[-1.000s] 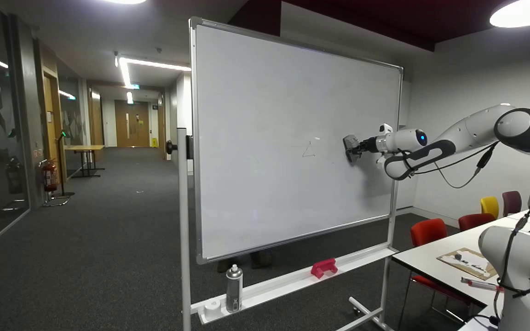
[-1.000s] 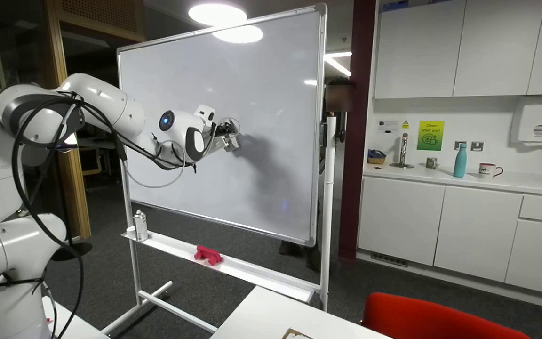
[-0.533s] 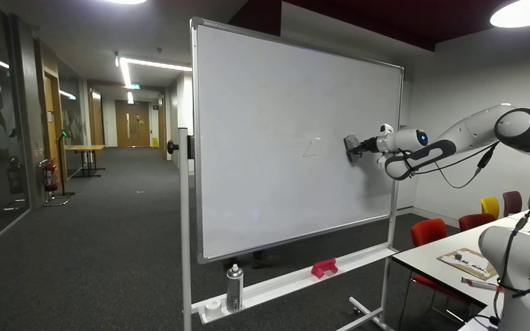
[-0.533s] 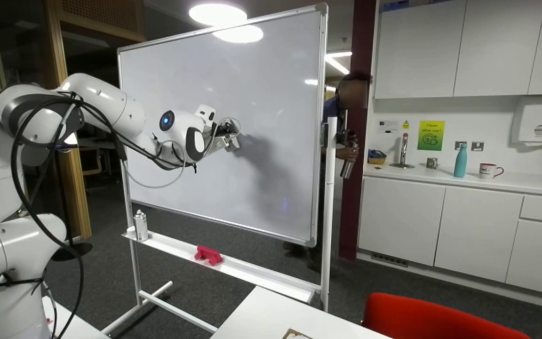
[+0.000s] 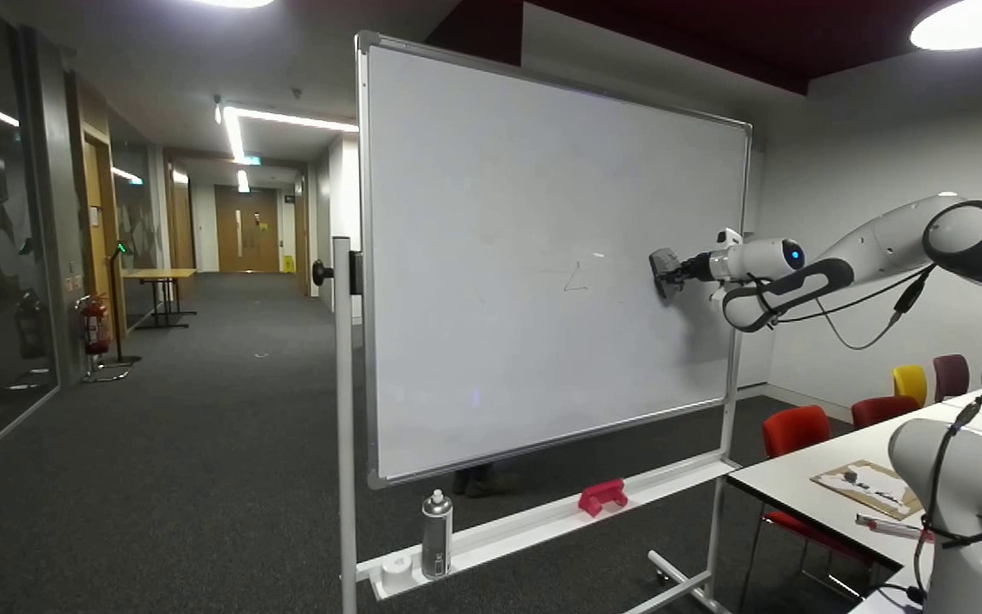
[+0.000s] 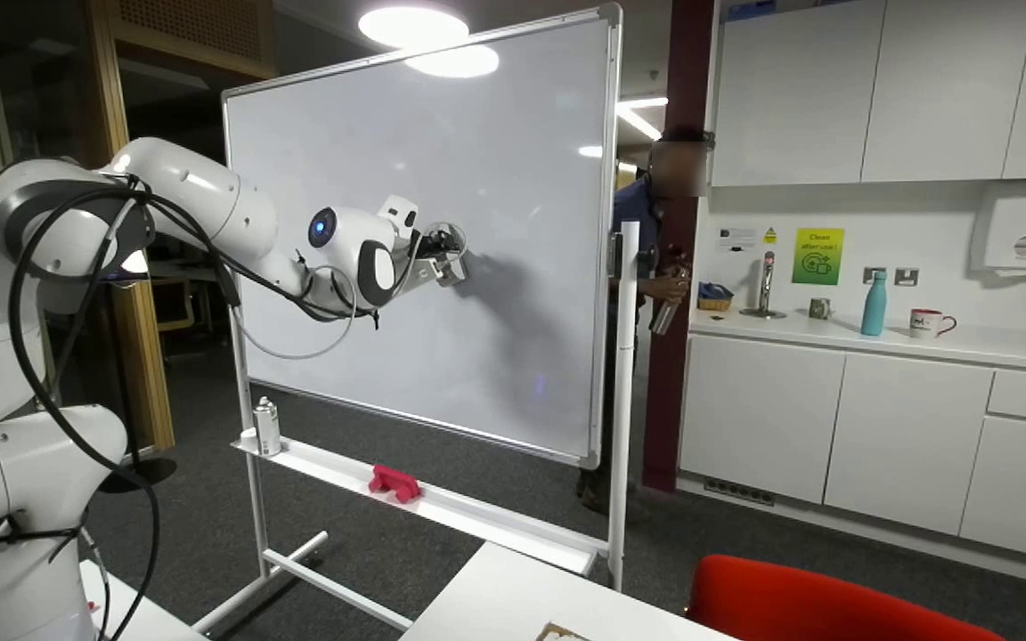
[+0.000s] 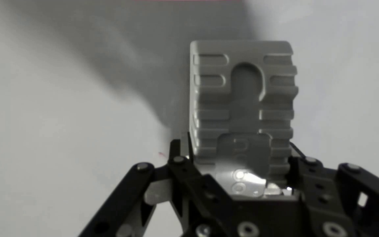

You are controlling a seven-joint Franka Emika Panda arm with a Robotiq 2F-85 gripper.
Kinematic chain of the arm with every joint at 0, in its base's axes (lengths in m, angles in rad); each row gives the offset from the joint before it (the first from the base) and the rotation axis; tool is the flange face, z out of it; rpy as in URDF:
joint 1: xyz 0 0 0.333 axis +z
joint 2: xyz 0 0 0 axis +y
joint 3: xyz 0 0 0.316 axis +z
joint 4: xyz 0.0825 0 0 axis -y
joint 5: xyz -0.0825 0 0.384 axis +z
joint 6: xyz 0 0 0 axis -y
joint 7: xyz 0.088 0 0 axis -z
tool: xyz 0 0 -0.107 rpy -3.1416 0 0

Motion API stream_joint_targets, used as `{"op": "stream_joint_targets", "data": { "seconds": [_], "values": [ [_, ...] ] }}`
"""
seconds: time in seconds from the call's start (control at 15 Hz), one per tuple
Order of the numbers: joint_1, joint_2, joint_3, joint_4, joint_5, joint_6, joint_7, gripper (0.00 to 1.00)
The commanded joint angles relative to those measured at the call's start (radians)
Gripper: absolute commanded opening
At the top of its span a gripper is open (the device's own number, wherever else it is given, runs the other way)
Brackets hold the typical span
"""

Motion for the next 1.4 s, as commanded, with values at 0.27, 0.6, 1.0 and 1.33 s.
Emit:
{"op": "stream_joint_targets", "data": {
  "seconds": [0.27, 0.6, 1.0, 1.33],
  "values": [
    [-0.069, -0.108, -0.01, 0.058, -0.002, -0.017, 0.015, 0.35],
    [-0.067, -0.102, -0.022, 0.038, 0.001, -0.014, 0.008, 0.6],
    [-0.061, -0.072, -0.001, 0.037, 0.012, -0.017, -0.004, 0.35],
    [-0.036, -0.02, 0.049, 0.009, 0.01, -0.018, -0.031, 0.35]
  ]
}}
